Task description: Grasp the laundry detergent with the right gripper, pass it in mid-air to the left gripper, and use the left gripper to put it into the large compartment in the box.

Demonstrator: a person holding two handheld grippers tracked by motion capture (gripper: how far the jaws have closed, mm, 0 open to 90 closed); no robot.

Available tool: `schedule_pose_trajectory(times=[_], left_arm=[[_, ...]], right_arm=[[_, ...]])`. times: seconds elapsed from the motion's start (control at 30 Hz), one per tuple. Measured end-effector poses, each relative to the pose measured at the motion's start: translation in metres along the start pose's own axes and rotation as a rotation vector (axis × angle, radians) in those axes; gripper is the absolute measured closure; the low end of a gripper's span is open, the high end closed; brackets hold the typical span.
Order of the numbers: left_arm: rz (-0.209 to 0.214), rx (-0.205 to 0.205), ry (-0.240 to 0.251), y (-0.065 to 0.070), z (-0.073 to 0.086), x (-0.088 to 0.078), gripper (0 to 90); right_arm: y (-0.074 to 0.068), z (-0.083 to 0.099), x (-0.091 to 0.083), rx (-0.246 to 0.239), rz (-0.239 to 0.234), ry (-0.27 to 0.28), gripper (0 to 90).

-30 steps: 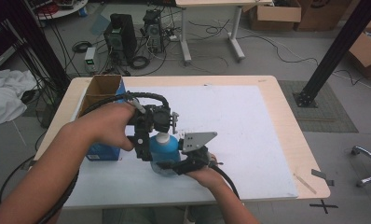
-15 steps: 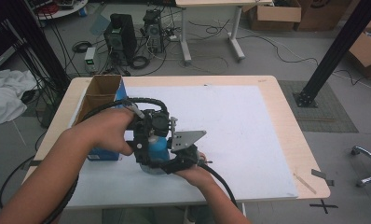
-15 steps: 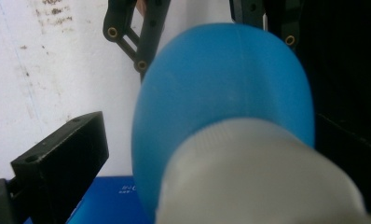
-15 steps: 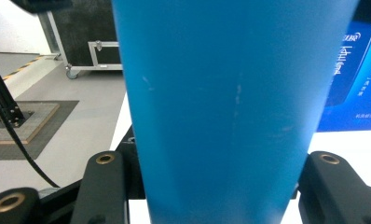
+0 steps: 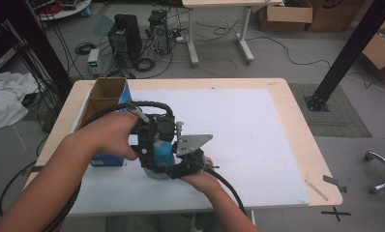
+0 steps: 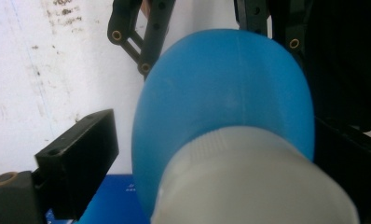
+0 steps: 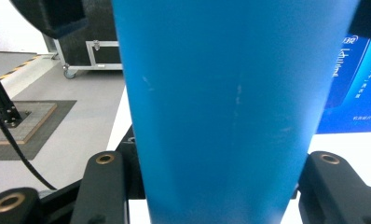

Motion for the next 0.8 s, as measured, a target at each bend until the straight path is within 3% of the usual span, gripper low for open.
schedule_pose_trajectory(times=[0.1, 0.8], left_arm=[[-0.004, 0.01, 0.009, 0.0, -0.0003, -0.0026, 12.7], [-0.016, 0.03, -0.006, 0.0035, -0.0023, -0.0051, 25.0]], right_arm=[[0.0004, -0.0003, -0.0005, 0.0, 0.002, 0.005, 45.6], [-0.0016, -0.0047, -0.0013, -0.014, 0.0, 0.023, 45.7]])
Point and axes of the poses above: each handheld gripper's, and its own axes: x roughly forward along the jaws, z roughly out of its underside, y roughly to its right, the point moved 5 cm from there along x, roughly forward along the jaws, and after that the axes turned 7 degrees about x, right-handed, at the moved point
